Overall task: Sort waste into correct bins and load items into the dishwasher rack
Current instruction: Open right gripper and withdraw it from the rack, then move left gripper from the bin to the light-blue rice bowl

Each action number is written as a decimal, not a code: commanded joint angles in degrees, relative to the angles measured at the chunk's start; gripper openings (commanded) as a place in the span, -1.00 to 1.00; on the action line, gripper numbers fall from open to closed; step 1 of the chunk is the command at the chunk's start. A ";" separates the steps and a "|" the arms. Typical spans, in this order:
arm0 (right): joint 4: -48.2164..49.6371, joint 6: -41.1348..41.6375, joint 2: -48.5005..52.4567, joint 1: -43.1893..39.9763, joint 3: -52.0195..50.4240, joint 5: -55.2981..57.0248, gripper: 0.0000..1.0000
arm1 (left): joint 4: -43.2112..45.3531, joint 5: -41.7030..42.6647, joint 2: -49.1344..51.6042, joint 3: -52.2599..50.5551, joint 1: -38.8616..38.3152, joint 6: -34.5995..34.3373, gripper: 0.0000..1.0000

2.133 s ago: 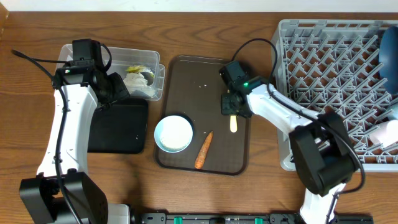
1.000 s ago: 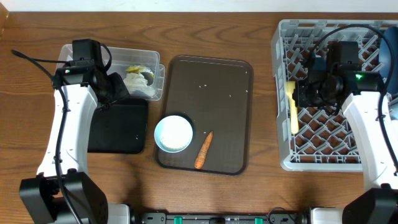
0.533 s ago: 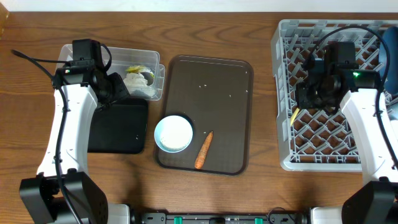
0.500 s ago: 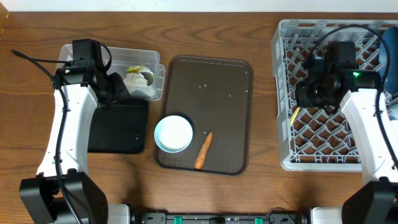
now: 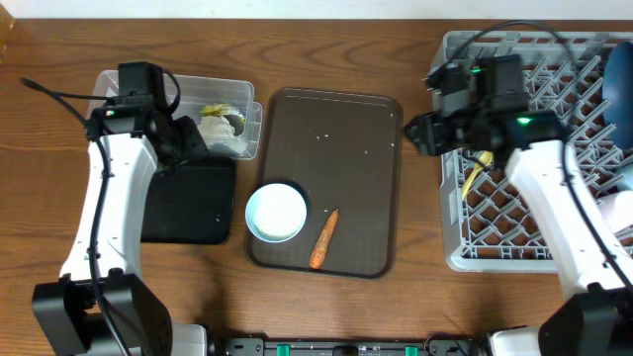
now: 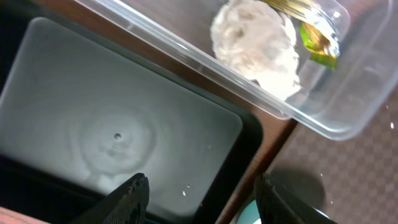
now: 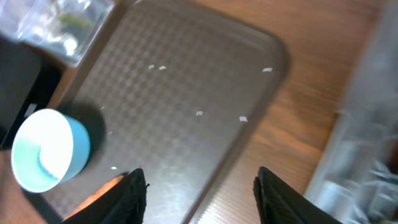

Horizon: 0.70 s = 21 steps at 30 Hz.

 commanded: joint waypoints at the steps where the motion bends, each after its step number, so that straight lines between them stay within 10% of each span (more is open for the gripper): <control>1: 0.13 0.22 3.17 3.52 -0.02 3.21 0.17 | -0.57 -0.26 -1.14 0.44 -2.64 -0.26 0.15; 10: -0.07 2.60 12.20 7.06 -0.02 3.15 0.11 | -1.05 -0.26 -1.14 -1.57 -13.29 -0.33 0.15; 14: -0.09 4.46 14.75 7.15 -0.02 3.26 -0.98 | -1.03 -0.26 -1.14 -4.26 -18.14 -2.62 0.15; 21: 0.42 4.85 15.02 7.13 -0.02 3.76 -0.98 | -0.76 -0.28 -1.03 -8.79 -23.87 -3.45 0.15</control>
